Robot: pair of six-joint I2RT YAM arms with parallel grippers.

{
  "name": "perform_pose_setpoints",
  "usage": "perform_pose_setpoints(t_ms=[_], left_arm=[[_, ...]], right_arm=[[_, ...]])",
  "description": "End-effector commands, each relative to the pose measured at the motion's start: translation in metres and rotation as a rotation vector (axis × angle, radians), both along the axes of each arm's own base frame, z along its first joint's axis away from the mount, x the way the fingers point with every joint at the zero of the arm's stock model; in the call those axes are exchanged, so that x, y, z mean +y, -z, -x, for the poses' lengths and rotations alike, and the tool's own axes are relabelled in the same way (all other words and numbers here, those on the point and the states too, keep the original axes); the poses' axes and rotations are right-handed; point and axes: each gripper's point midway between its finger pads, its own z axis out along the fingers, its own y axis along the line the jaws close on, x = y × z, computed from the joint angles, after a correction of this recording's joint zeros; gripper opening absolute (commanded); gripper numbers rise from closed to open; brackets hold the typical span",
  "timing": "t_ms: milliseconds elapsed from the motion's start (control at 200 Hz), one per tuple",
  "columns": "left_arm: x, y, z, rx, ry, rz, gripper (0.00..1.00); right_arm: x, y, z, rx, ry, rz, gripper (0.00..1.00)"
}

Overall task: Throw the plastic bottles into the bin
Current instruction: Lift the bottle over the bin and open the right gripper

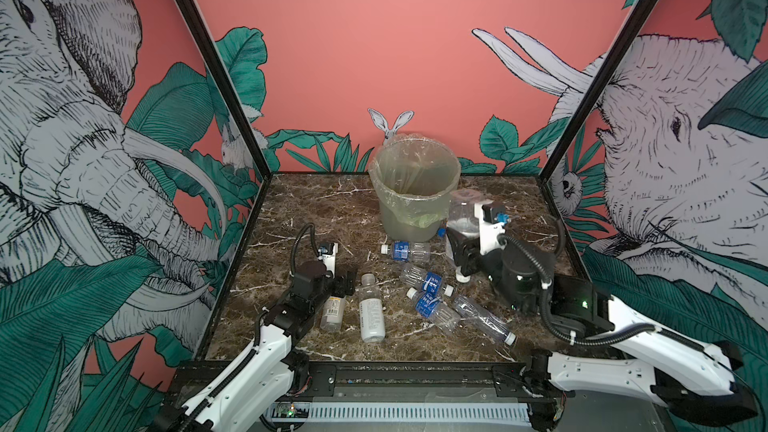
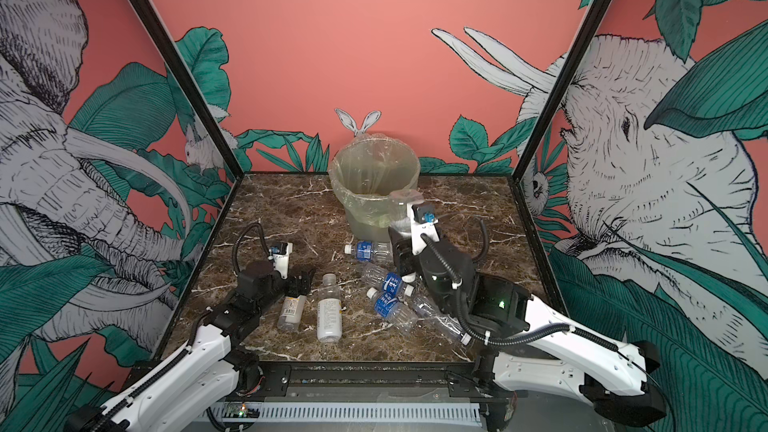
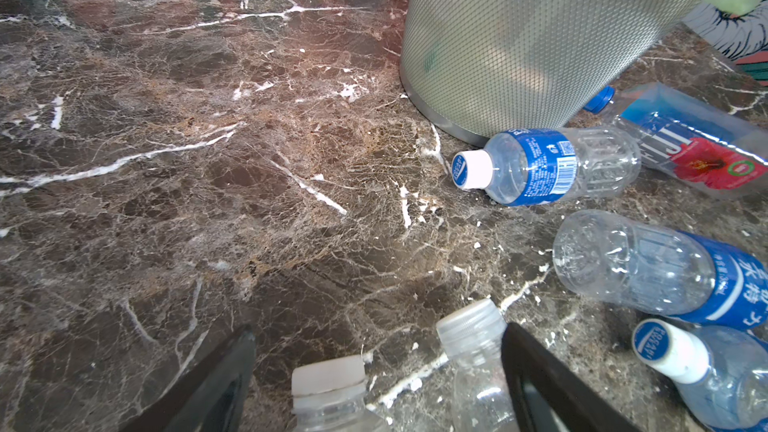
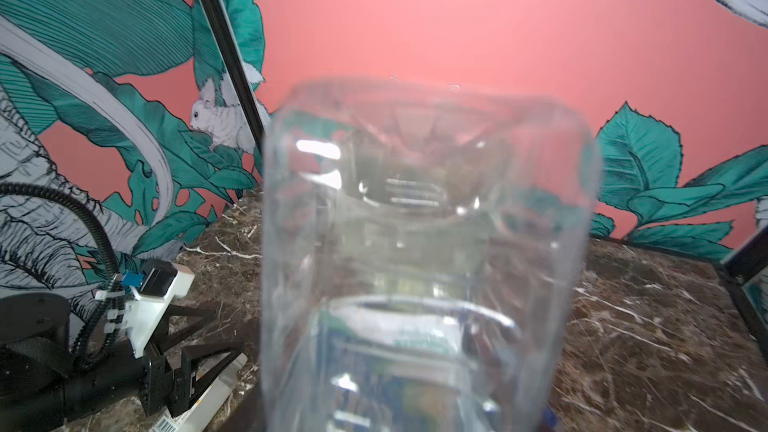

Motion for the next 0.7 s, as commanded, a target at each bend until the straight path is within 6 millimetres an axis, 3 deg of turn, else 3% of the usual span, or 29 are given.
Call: perform_pose_setpoints(t_ms=[0,105,225,240,280,360,380,515,590,695], left_arm=[[-0.003,0.0,0.0,-0.009,0.011,0.009,0.93],[-0.003,0.0,0.0,-0.012,0.015,0.016,0.93],[-0.003,-0.001,0.001,-0.019,0.013,0.021,0.93],[-0.003,-0.001,0.002,-0.019,0.014,0.022,0.93],[-0.003,-0.001,0.002,-0.021,0.014,0.023,0.92],[-0.002,-0.001,0.003,-0.02,0.012,0.019,0.93],[-0.002,-0.001,0.002,-0.021,0.011,0.019,0.93],[-0.001,-0.001,0.002,-0.018,0.008,0.016,0.93],[-0.002,-0.001,0.001,-0.018,0.009,0.016,0.93],[-0.001,-0.003,0.001,-0.022,0.007,0.019,0.93]], right_arm=[[0.019,-0.045,-0.017,-0.051,-0.067,0.05,0.48],[0.035,-0.076,-0.061,-0.037,-0.063,0.03,0.46],[0.052,-0.091,-0.129,-0.028,-0.018,0.023,0.45],[0.059,-0.082,-0.144,-0.01,-0.009,0.037,0.47],[0.064,-0.078,-0.169,0.006,0.012,0.044,0.59],[0.069,-0.066,-0.208,0.054,0.05,0.053,0.94],[0.071,-0.065,-0.212,0.058,0.054,0.052,0.98],[0.067,-0.074,-0.228,0.008,0.101,0.064,0.99],[0.059,-0.085,-0.222,-0.014,0.11,0.066,0.99],[0.056,-0.083,-0.206,-0.003,0.08,0.068,0.99]])
